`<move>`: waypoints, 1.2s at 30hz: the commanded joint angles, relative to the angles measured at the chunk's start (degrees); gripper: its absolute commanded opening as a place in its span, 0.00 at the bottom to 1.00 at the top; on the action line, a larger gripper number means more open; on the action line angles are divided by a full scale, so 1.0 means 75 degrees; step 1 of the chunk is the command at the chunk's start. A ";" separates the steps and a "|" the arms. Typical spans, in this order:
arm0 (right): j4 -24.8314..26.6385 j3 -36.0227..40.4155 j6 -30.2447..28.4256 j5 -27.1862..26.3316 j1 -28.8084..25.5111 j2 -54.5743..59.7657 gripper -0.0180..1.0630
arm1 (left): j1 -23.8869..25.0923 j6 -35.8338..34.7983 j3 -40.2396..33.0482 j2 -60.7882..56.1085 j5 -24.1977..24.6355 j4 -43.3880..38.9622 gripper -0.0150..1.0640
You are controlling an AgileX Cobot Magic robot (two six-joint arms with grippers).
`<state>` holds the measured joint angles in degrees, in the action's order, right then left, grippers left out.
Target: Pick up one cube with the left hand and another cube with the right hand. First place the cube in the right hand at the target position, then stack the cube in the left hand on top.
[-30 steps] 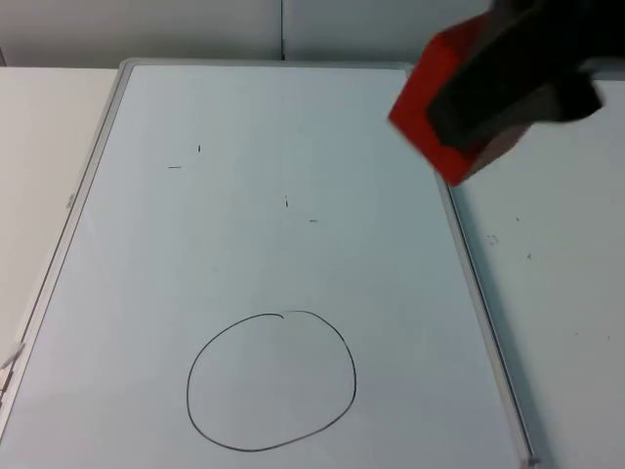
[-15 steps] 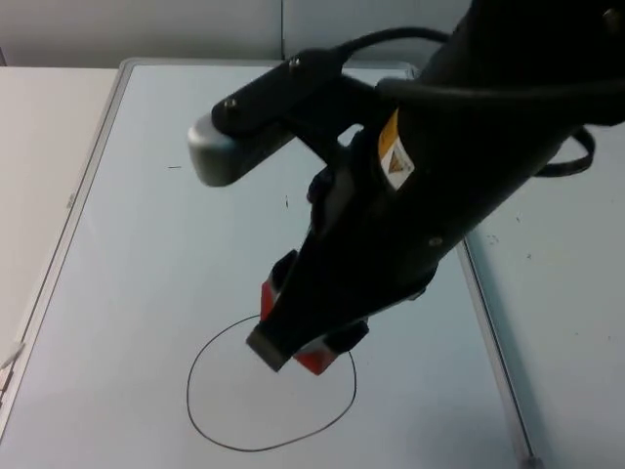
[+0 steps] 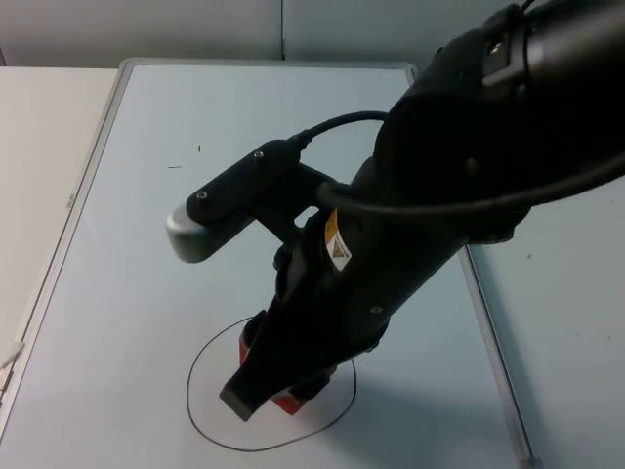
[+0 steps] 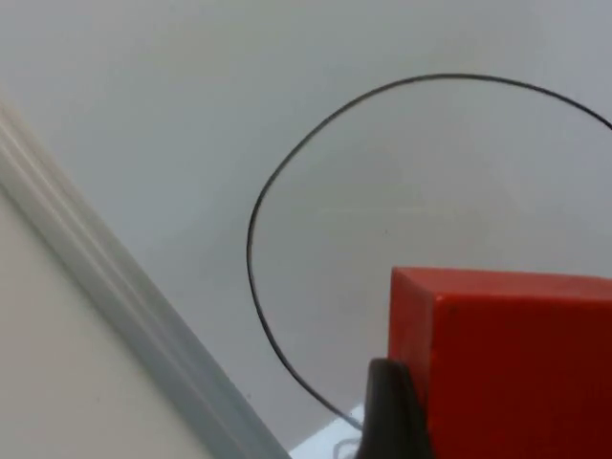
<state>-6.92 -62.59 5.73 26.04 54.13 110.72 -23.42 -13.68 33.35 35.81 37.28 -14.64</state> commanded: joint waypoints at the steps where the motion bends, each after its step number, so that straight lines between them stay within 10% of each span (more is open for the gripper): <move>1: -0.0035 -0.0051 0.0035 -0.0243 0.0034 0.0114 0.01 | -0.0045 -0.0063 -0.0018 -0.0053 -0.0178 0.0065 0.13; 22: -0.0092 -0.0051 0.0049 -0.0559 0.0034 0.0809 0.04 | -0.0045 -0.0063 -0.0018 -0.0053 -0.0210 0.0080 0.13; 36: -0.0074 -0.0051 0.0260 -0.0553 0.0034 0.0430 0.90 | -0.0045 -0.0063 -0.0018 -0.0053 -0.0224 0.0094 0.13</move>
<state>-7.49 -63.07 7.37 22.12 54.21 114.79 -23.42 -13.68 33.35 35.81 36.51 -14.43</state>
